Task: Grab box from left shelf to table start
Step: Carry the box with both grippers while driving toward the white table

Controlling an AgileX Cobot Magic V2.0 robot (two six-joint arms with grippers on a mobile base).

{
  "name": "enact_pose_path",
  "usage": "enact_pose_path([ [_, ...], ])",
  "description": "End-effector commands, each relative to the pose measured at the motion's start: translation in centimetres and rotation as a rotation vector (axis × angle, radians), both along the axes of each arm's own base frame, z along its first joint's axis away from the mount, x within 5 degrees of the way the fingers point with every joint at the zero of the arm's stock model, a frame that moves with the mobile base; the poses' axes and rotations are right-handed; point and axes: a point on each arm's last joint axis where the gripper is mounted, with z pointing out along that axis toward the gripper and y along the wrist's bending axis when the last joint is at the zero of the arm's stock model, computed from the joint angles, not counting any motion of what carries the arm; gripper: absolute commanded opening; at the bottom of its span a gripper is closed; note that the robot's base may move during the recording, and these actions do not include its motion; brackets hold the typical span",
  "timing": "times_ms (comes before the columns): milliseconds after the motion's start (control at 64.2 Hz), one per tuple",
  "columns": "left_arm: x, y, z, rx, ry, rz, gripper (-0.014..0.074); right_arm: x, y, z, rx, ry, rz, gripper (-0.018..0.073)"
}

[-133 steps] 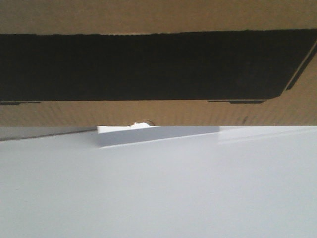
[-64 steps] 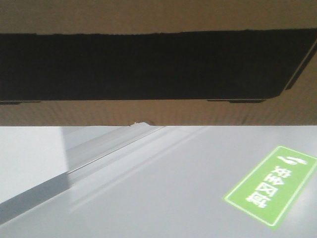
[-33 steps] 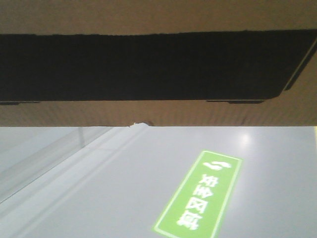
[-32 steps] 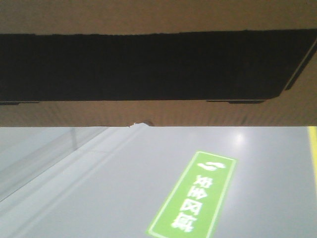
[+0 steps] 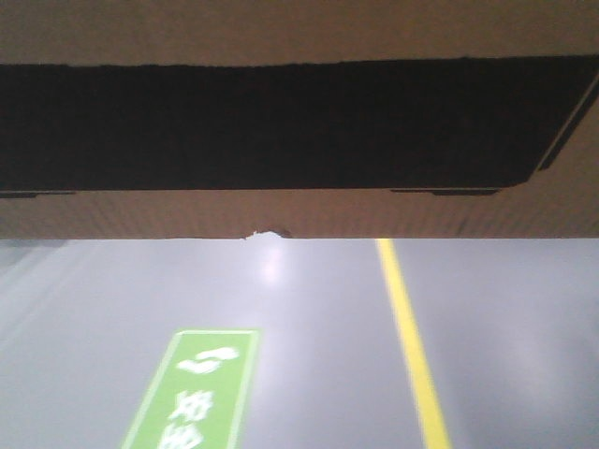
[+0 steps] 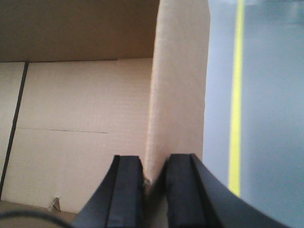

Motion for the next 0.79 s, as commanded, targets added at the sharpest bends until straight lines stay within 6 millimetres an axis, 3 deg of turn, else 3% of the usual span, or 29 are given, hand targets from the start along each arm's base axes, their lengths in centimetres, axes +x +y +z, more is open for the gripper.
enact_pose_path([
  [0,-0.56,0.01,3.18,-0.123,-0.242,-0.008,-0.0102,0.39,-0.78,1.52,-0.054,-0.126,-0.08,0.0055],
  [779,-0.56,0.01,3.18,-0.123,-0.242,-0.008,-0.0102,0.39,-0.77,1.5,-0.053,-0.124,-0.079,0.0055],
])
